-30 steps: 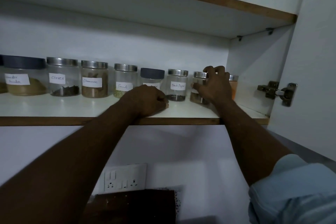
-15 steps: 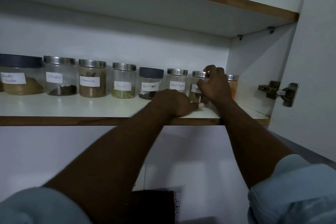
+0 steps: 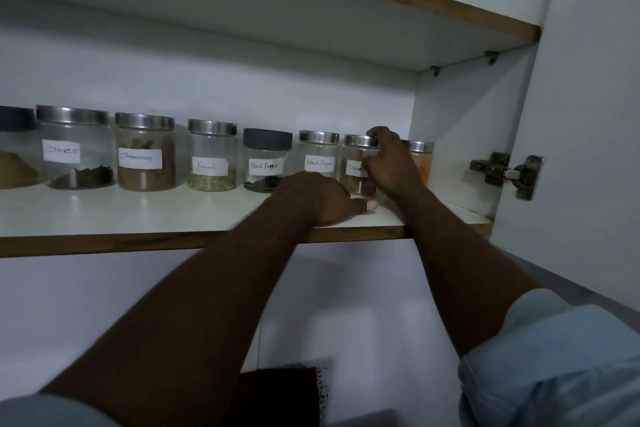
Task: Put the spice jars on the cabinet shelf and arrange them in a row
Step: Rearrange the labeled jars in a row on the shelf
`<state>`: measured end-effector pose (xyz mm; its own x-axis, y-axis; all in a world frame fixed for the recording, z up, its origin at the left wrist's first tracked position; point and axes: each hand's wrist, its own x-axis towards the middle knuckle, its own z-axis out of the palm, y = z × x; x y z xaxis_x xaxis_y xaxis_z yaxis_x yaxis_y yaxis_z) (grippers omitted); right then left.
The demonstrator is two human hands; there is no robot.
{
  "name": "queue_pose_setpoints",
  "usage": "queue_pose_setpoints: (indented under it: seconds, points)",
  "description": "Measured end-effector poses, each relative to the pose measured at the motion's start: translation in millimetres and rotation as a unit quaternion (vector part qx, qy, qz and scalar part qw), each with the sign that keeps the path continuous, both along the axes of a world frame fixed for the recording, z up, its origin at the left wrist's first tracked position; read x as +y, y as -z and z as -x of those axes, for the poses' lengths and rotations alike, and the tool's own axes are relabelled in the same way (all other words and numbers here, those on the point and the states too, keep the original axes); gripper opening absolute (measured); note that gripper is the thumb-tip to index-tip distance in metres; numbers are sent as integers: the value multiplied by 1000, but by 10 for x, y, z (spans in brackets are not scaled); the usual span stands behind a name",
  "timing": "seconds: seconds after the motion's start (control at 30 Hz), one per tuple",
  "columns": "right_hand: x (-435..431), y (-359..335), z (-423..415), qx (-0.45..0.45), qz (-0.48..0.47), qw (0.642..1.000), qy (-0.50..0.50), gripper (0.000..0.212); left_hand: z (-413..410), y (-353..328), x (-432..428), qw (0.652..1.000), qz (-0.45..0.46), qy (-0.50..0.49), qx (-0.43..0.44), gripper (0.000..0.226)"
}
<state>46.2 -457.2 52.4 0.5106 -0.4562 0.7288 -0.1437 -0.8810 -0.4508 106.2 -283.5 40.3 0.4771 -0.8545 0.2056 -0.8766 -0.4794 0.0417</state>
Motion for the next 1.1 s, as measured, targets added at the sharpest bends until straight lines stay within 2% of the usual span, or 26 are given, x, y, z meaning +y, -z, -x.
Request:
queue_pose_setpoints:
  seconds: [0.13,0.2,0.3,0.37,0.47,0.53,0.63,0.73,0.83,0.93,1.1]
  points:
    - [-6,0,55,5,-1,1000,27,71,-11,5,20,1000,18,11,-6,102]
    - [15,-32,124,-67,29,993,88,64,-11,5,37,999,23,16,-15,100]
    - [-33,-110,251,-160,126,960,190,46,-5,-4,41,999,17,19,-27,99]
    - [-190,-147,335,-102,143,955,239,48,10,-14,41,999,14,22,-35,97]
    - [-402,-140,421,77,125,950,274,72,26,-25,56,999,8,24,-43,95]
    - [-478,-95,435,95,128,948,275,82,35,-28,70,999,8,23,-41,94]
    - [-525,-48,422,69,125,953,268,85,42,-33,83,999,11,23,-37,92]
    - [-600,-23,410,30,103,970,219,68,48,-36,91,999,17,24,-35,91]
    - [-645,-16,408,-63,-20,991,114,47,51,-30,89,999,21,22,-34,90]
    - [-647,-17,402,-105,-64,988,91,42,38,-31,79,999,23,22,-34,89]
    - [-612,10,397,-1,18,986,167,84,11,-20,58,999,21,18,-34,93]
